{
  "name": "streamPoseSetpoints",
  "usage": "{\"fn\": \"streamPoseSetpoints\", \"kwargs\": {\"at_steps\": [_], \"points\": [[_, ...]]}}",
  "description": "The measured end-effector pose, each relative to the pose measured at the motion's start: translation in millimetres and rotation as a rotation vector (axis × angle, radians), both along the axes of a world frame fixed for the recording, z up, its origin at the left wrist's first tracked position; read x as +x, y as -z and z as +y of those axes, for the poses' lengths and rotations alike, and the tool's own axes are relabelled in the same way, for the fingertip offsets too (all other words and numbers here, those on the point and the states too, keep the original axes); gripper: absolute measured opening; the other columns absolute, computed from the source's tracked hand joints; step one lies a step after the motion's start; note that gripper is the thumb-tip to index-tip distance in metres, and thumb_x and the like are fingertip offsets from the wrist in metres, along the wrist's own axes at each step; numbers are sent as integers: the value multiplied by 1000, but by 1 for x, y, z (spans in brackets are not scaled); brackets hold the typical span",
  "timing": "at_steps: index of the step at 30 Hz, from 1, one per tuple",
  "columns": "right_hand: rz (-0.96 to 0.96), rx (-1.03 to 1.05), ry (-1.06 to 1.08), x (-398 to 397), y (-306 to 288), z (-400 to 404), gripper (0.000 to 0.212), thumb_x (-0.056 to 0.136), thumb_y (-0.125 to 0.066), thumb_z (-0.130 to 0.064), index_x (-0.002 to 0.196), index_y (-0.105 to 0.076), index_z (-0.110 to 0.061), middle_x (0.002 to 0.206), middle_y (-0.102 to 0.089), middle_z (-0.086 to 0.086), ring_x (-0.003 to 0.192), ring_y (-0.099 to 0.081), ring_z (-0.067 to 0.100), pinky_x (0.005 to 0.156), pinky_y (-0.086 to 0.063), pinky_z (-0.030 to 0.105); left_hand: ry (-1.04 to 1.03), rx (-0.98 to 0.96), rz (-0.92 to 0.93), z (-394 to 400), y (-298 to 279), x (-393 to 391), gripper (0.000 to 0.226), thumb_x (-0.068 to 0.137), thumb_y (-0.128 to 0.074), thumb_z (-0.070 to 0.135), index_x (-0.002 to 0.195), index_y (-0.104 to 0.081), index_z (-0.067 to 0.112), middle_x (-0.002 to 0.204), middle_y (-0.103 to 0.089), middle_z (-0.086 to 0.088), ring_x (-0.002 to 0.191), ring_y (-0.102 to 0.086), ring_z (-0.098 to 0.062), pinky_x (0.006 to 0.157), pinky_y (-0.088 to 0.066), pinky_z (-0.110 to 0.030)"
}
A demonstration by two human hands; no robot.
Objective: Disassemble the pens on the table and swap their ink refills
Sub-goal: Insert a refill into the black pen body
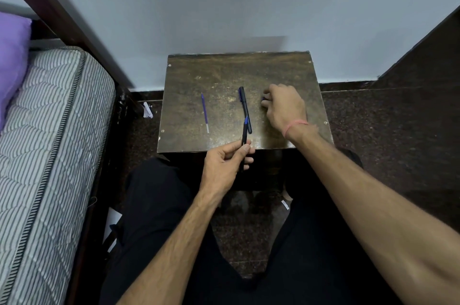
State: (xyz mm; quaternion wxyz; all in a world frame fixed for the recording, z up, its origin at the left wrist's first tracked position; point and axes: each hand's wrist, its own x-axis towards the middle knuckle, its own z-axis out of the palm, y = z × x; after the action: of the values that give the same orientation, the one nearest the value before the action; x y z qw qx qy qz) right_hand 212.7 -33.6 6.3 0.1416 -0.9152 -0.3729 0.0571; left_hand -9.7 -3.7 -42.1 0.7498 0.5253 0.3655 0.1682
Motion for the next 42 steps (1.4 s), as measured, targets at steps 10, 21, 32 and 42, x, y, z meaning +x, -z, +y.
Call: {"fn": "streamPoseSetpoints", "kwargs": {"at_steps": [10,21,32,42], "points": [[1463,1070,438,-69,-10,-72,11,113,-56,-19,113,-64,-12,102,-75,5,94,-76,18,95,-65,38,101,56,70,-9,0,-2,20,107,-76,19,125,-85,17,101,-87,-4,82,-76,-12,81,-63,-31],[1462,1049,433,-69,-1,-76,14,110,-63,-23,118,-68,-12,110,-78,7,93,-80,17,80,-65,29,145,112,111,-14,-1,-8,21,105,-79,21,123,-86,16,104,-88,-7,86,-77,-15,81,-63,-30],[1426,954,352,-71,3,-74,15,107,-68,-17,120,-68,-10,107,-80,6,97,-79,17,85,-65,33,152,130,104,-12,3,-5,20,107,-77,25,124,-86,21,103,-88,-3,78,-76,-9,72,-61,-23],[1262,792,230,-77,10,-72,13,104,-71,-9,114,-73,-1,96,-83,9,87,-80,16,81,-65,30,85,165,130,-15,0,-3,15,107,-77,22,117,-87,18,87,-84,2,69,-76,-7,68,-60,-22]]}}
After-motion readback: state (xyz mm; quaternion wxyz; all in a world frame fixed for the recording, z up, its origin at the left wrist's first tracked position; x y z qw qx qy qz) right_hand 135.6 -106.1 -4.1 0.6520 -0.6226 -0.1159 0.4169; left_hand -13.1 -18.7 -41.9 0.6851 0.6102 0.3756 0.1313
